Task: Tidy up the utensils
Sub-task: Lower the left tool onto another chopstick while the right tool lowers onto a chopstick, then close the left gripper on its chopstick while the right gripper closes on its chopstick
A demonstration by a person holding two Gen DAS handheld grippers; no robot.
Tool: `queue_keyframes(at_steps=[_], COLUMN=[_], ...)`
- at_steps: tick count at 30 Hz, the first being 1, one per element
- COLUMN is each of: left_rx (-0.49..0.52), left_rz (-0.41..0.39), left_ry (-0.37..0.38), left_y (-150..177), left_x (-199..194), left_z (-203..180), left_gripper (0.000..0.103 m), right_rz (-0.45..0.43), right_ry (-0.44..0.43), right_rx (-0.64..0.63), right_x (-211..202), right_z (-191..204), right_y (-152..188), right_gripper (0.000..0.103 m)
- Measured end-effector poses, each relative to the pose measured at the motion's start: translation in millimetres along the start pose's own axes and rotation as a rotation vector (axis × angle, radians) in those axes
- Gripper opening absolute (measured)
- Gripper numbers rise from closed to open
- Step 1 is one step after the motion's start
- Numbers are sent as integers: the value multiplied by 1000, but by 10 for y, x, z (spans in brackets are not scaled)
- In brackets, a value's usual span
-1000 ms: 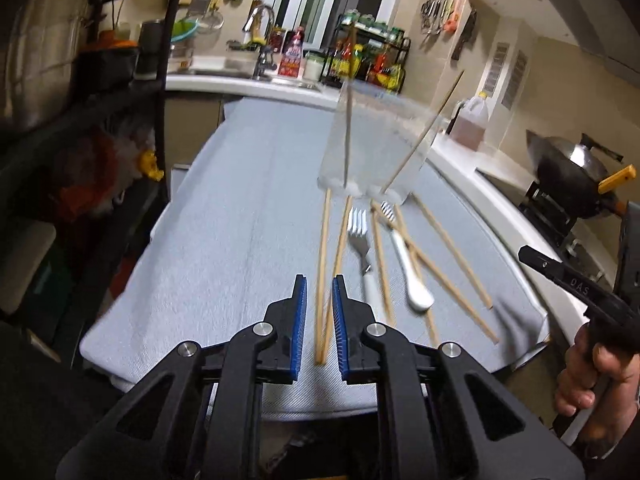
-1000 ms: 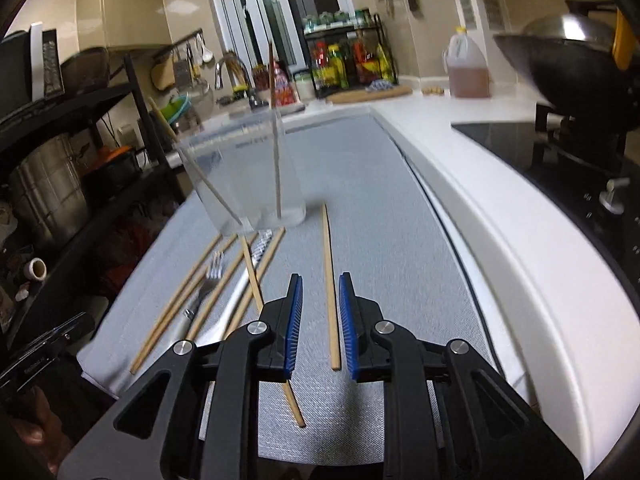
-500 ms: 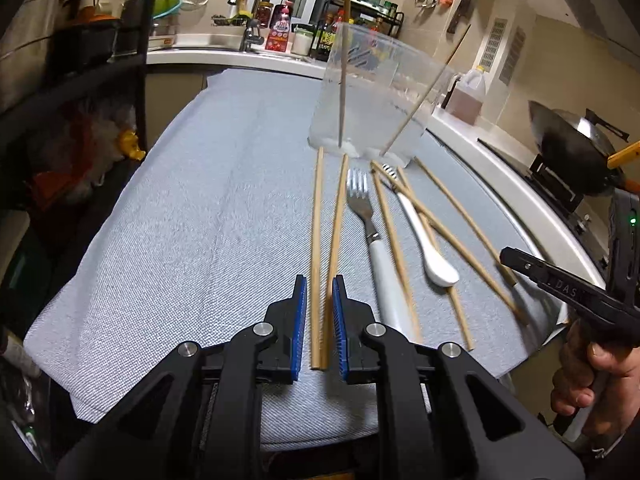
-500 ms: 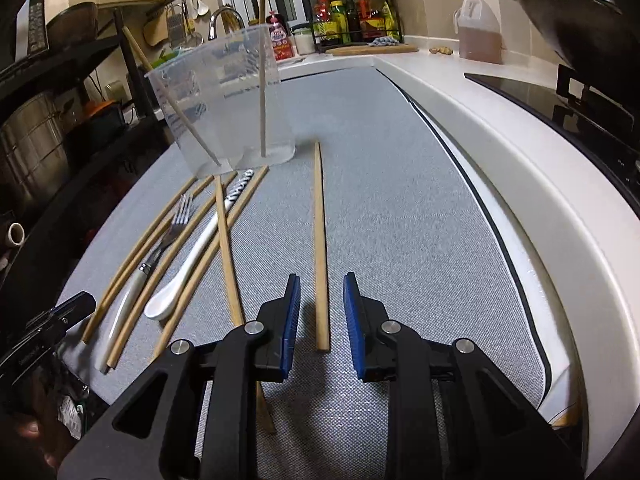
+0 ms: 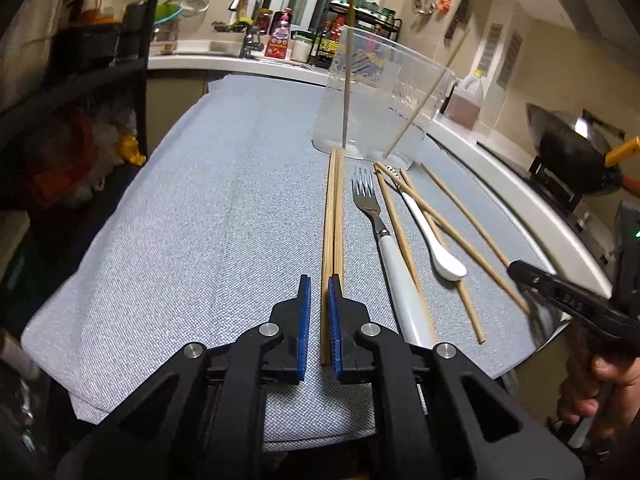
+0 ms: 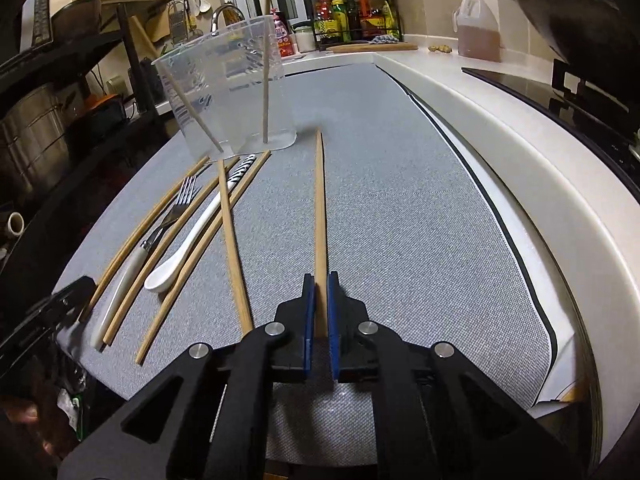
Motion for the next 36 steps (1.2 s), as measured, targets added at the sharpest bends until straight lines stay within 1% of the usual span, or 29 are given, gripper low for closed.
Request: queue_keyframes(at_steps=[2, 3, 5, 7, 8, 13, 16, 18, 21, 27, 36], left_rx=[70, 89, 82, 57, 50, 78, 79, 89, 79, 87, 95], left_rz=[-14, -25, -36, -42, -45, -64, -93, -118, -146, -167, -170], left_ry=[-39, -54, -50, -25, -19, -47, -49, -60, -61, -84, -105], left_y=[20, 31, 34, 52, 58, 84, 118, 155, 191, 176, 156], left_x=[12, 12, -16, -54, -67, -104, -144, -188, -234, -219, -192], left_z=[-70, -89, -82, -70, -62, -80, -67, -54, -39, -53, -68], left_gripper=[8, 8, 8, 8, 7, 5, 5, 5, 6, 6, 6], right_rz=[-1, -3, -8, -14, -15, -24, -31, -31, -37, -61, -79], right_ry=[-1, -3, -5, 2, 5, 20, 34, 56, 63, 75, 96], right_rx=[-9, -9, -10, -20, -24, -24, -6, -20, -35, -39, -61], right_x=[-15, -20, -18, -21, -22, -33, -60, -80, -93, -110, -117], right_z=[39, 58, 78, 101, 104, 113, 83, 86, 115, 129, 138], right_y=[14, 16, 20, 22, 27, 40, 55, 70, 81, 95, 100], right_gripper=[7, 7, 8, 8, 8, 7, 7, 7, 8, 8, 7])
Point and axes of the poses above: each gripper's, at about its wrist camera, not at the fingertips, and x roughly the way its jaws point, z to its left, y to its underside, the point moved 8 cm from there along x, roughly the way its jaws point, and after that the axes turned 10 degrees about -x, right-handed, at the moved point
